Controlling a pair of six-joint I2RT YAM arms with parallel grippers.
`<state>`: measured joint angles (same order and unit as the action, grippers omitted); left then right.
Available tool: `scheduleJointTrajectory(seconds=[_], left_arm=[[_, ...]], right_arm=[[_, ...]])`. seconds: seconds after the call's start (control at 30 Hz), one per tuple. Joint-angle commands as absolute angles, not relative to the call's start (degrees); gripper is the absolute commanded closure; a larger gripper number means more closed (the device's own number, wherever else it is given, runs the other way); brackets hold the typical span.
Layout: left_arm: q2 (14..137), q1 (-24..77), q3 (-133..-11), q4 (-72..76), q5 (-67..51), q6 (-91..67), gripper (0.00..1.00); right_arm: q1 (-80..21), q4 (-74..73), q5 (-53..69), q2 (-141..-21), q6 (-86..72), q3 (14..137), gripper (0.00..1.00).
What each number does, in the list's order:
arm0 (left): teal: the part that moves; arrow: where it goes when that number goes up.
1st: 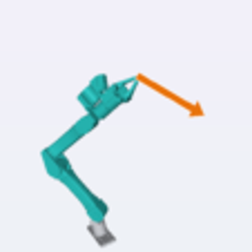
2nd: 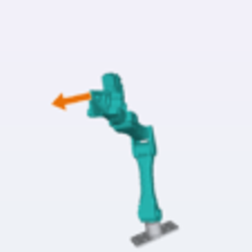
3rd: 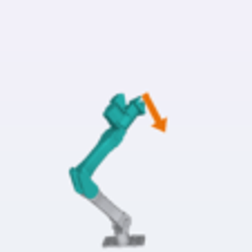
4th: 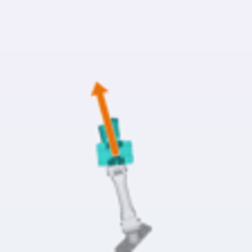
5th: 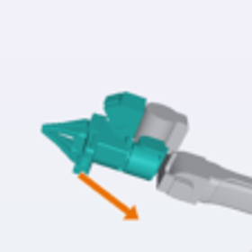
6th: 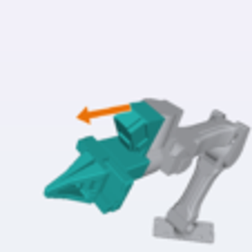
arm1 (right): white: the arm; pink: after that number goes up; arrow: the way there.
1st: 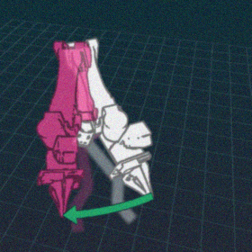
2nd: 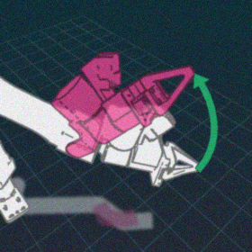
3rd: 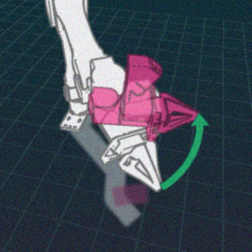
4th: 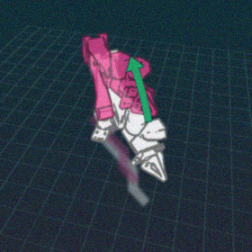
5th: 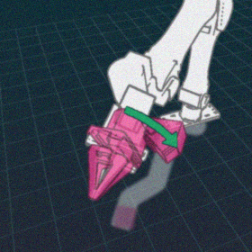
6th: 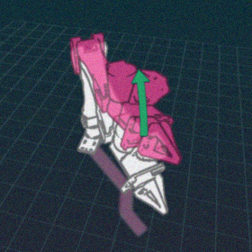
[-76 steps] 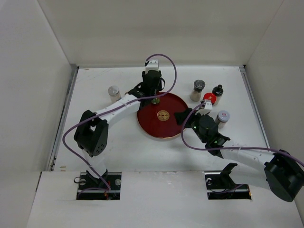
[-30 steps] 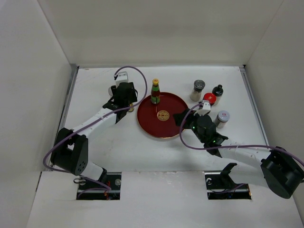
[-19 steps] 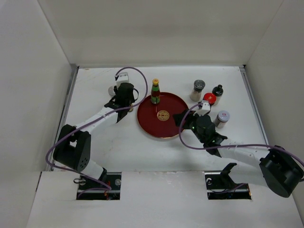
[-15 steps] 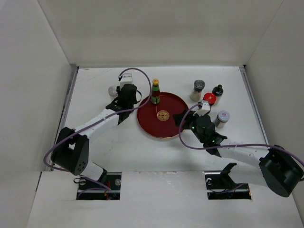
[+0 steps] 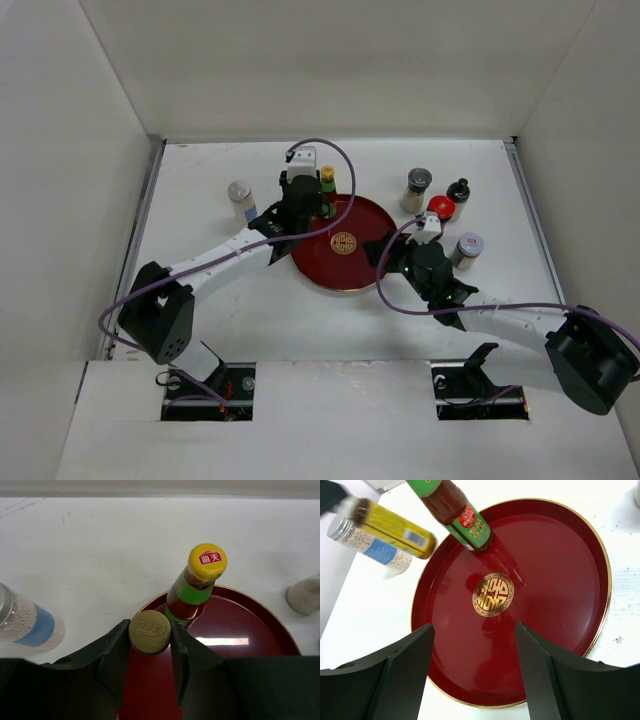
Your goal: Organize the condiment bottles
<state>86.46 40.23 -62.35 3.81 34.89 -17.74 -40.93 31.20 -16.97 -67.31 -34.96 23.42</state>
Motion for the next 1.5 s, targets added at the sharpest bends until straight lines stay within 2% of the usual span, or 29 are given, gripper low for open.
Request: scheduleJointTrajectory(seconds=[0.0,0.33,0.47,0.63,0.8,0.97,1.17,1.47], left_arm=[[88.7,40.8,-66.3,9.8,35.6,-17.5,0.81],[93.4,41.3,-65.9,11.0,34.2,-19.3,0.79],[93.7,41.1,-64.1,10.8,33.9,-20.8,0.71],[91.4,40.8,-61.1,10.8,34.1,-22.0,0.47],[85.5,40.1,-58.6,10.5,35.2,-21.7,0.34],[78.8,38.5,-56.0,7.6,37.6,-21.9,0.27],[76.5,28.8,-54.7,-0.8,36.8,-26.3,0.17],[79.4,22.2,-54.9,-0.6,36.7,-26.7,0.12]], right_arm=[[-40.7,34.3,-16.2,-66.2,-35.4,24.2,0.28],[-40.5,33.8,-16.2,-65.4,-35.4,24.1,0.28],[-40.1,33.8,-16.2,-65.5,-35.5,24.0,0.28],[-40.0,34.0,-16.2,-65.9,-35.5,23.9,0.28],[-40.3,34.0,-16.3,-66.2,-35.3,24.3,0.28],[-40.1,33.8,-16.2,-66.0,-35.4,24.2,0.28],[-40.2,33.7,-16.1,-65.8,-35.5,24.2,0.27],[-40.2,33.7,-15.6,-67.6,-35.2,25.0,0.11]])
